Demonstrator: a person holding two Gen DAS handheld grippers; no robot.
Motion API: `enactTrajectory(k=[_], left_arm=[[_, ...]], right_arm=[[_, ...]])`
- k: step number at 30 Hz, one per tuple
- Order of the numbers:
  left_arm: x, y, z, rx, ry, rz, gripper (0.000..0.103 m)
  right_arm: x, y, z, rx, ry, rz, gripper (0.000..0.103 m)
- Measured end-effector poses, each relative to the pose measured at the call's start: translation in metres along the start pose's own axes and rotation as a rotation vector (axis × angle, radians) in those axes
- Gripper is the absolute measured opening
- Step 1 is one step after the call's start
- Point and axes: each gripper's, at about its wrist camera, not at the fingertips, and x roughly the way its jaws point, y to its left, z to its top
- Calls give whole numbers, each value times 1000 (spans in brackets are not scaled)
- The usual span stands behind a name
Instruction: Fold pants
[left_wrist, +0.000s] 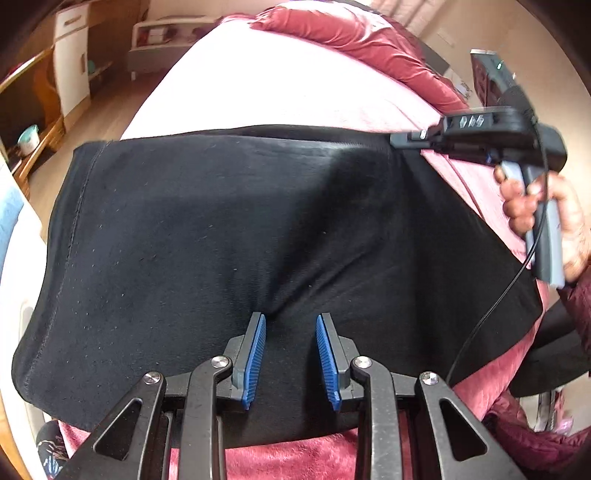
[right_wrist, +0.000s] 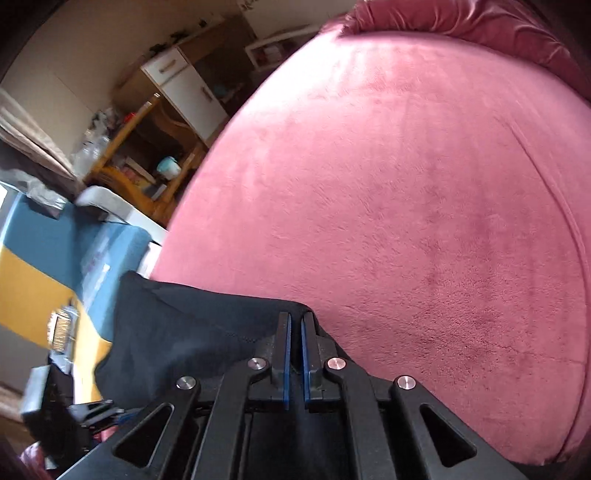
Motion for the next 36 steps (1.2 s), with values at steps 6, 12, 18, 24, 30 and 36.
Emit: enactTrajectory(k=[6,12,18,24,30,36], left_arm=[[-22,-6,18,-35,-43,-78,29],[-21,-9,49,-35,-84,-74,29],[-8,-14,70,8,-84,-27,29],[16,7,75,-46,-37,77,29],[-2,13,72,-72,-73,77,32],[-72,71,54,-270,-129,7,35]], right_arm=[[2,-7,-6,60,-21,39,7],[-55,-19,-20,134,-127,112,12],[-83,-13,-76,133,-94,138,12],[-24,-19,-96,199,-23,-19,12],[-12,-25,-89,246,-62,-49,9],[-29,-19,-98,252,-117,-49,17]])
